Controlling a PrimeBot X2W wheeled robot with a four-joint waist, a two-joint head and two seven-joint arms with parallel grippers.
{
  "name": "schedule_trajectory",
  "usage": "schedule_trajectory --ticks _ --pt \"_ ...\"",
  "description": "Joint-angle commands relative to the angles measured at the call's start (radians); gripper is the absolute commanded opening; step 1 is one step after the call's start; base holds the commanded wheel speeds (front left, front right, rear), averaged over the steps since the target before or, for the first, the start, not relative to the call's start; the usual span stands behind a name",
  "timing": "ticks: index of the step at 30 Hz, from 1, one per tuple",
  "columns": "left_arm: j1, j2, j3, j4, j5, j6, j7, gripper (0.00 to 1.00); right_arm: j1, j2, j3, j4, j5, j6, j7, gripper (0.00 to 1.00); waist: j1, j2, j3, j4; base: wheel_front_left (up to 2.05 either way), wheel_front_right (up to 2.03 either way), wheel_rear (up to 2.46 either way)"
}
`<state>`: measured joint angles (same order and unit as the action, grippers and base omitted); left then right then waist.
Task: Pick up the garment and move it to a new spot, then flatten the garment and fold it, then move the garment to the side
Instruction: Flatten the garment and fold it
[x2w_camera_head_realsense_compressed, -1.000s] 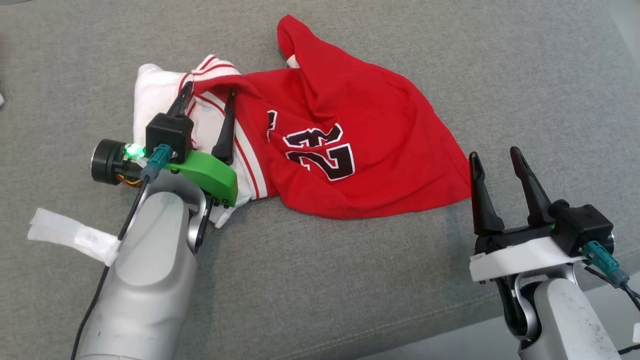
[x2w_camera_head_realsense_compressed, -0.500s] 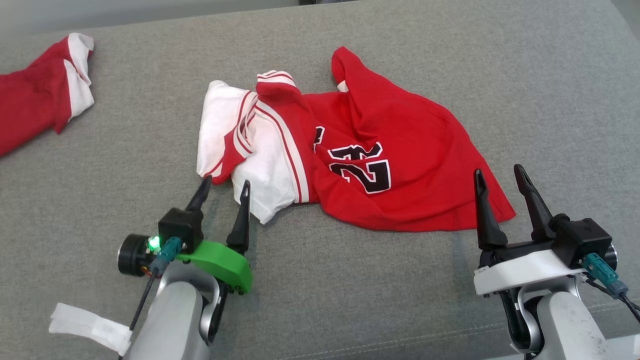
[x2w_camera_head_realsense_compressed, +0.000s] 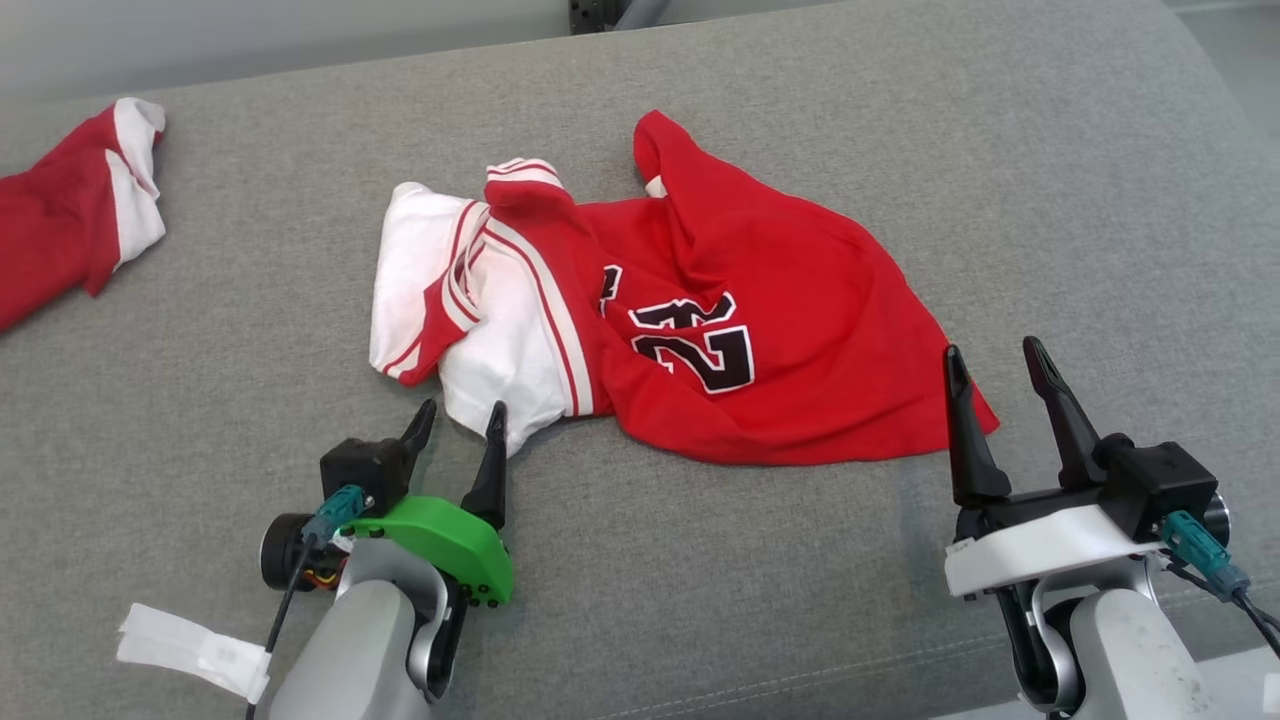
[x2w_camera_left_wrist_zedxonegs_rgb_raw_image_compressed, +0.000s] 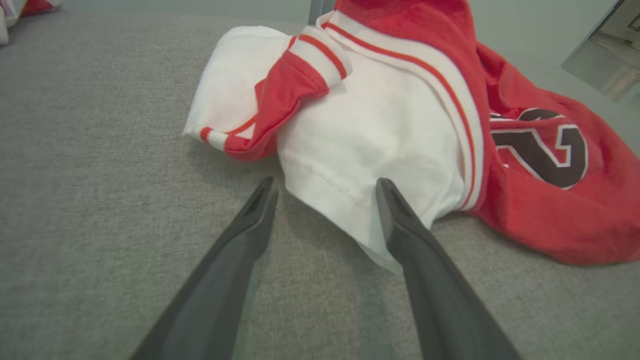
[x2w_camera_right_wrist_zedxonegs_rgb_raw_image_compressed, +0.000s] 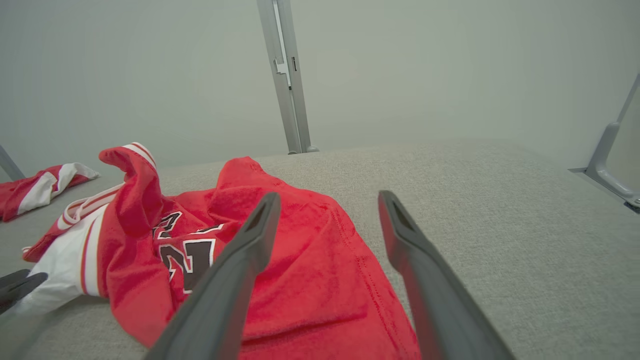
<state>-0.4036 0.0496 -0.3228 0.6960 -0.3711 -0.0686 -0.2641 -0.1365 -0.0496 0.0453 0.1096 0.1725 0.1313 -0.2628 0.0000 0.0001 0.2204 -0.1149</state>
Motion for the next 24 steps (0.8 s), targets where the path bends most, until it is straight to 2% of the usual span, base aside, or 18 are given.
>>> schedule_trajectory --ticks 1,5,6,7,9,16,24 --pt "-0.022 0.002 0.005 0.018 -0.017 0.003 0.0 1.0 0.008 -0.002 -0.001 0.002 -0.002 -0.001 -0.003 1.0 0.0 -0.0001 0.013 -0.022 0.0 0.0 0.0" --pt "-0.05 0.003 0.009 0.068 -0.039 0.005 0.0 1.0 0.008 -0.002 0.0 0.003 -0.003 -0.001 -0.003 1.0 0.0 -0.0001 0.017 -0.039 0.0 0.0 0.0" --pt "-0.055 0.003 0.009 0.077 -0.041 0.004 0.0 0.77 0.009 -0.002 -0.002 0.003 -0.003 -0.001 -0.003 1.0 0.0 -0.0001 0.018 -0.04 0.0 0.0 0.0" --pt "-0.059 0.002 0.008 0.084 -0.042 0.0 0.0 0.34 0.01 -0.002 -0.003 0.003 -0.004 -0.001 -0.003 1.0 0.0 -0.0001 0.017 -0.042 0.0 0.0 0.0" --pt "-0.062 0.003 0.004 0.09 -0.045 -0.007 0.0 0.0 0.012 -0.002 -0.007 0.003 -0.005 -0.001 -0.003 1.0 0.0 -0.0001 0.015 -0.04 0.0 0.0 0.0" --pt "-0.018 0.003 0.021 0.003 -0.019 -0.006 0.0 0.0 0.027 -0.002 -0.017 0.007 -0.008 -0.001 -0.003 1.0 0.0 -0.0001 -0.012 -0.002 0.0 0.0 0.0" --pt "0.123 0.006 0.095 -0.229 0.046 0.012 0.0 0.0 0.05 -0.002 -0.028 0.011 -0.009 -0.001 -0.003 1.0 0.0 -0.0001 -0.053 0.081 0.0 0.0 0.0"
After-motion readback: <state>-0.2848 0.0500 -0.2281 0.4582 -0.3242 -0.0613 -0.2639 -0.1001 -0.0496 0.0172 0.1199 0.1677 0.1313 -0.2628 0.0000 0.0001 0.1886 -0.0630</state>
